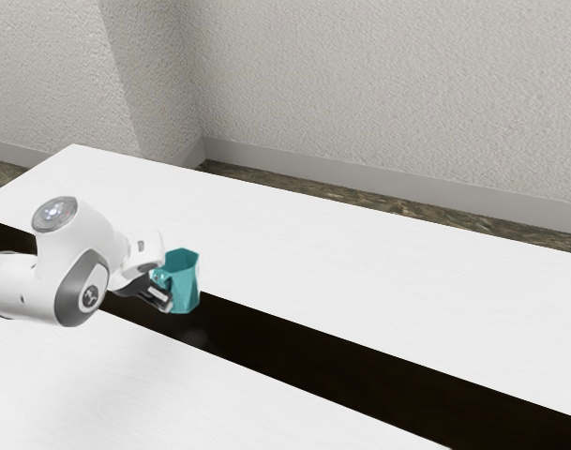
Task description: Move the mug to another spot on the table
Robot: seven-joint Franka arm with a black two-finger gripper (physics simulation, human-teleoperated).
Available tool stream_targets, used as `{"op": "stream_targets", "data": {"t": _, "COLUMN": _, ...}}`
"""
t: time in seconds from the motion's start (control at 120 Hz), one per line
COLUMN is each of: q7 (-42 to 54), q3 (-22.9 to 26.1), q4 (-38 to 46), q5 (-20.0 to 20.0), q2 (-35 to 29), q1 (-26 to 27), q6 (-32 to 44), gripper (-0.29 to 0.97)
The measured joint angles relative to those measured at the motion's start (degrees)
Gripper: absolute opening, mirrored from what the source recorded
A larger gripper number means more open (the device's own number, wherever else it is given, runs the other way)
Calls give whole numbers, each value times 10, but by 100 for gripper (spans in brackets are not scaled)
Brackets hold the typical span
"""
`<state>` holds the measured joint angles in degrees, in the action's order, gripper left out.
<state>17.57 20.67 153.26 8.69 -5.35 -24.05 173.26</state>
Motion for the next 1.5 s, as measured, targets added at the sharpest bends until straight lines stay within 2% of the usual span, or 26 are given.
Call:
{"op": "stream_targets", "data": {"t": 0.292, "q7": 7, "q3": 16, "q4": 11, "q5": 19, "q2": 31, "q1": 0, "q6": 58, "gripper": -3}}
{"op": "stream_targets", "data": {"t": 0.633, "q7": 17, "q3": 18, "q4": 11, "q5": 24, "q2": 67, "q1": 5, "q6": 101, "gripper": -3}}
{"op": "stream_targets", "data": {"t": 1.192, "q7": 33, "q3": 18, "q4": 11, "q5": 24, "q2": 106, "q1": -1, "q6": 133, "gripper": 0}}
{"op": "stream_targets", "data": {"t": 1.367, "q7": 33, "q3": 19, "q4": 11, "q5": 22, "q2": 112, "q1": -1, "q6": 133, "gripper": 34}}
{"op": "stream_targets", "data": {"t": 1.5, "q7": 31, "q3": 19, "q4": 21, "q5": 22, "q2": 103, "q1": -4, "q6": 115, "gripper": 50}}
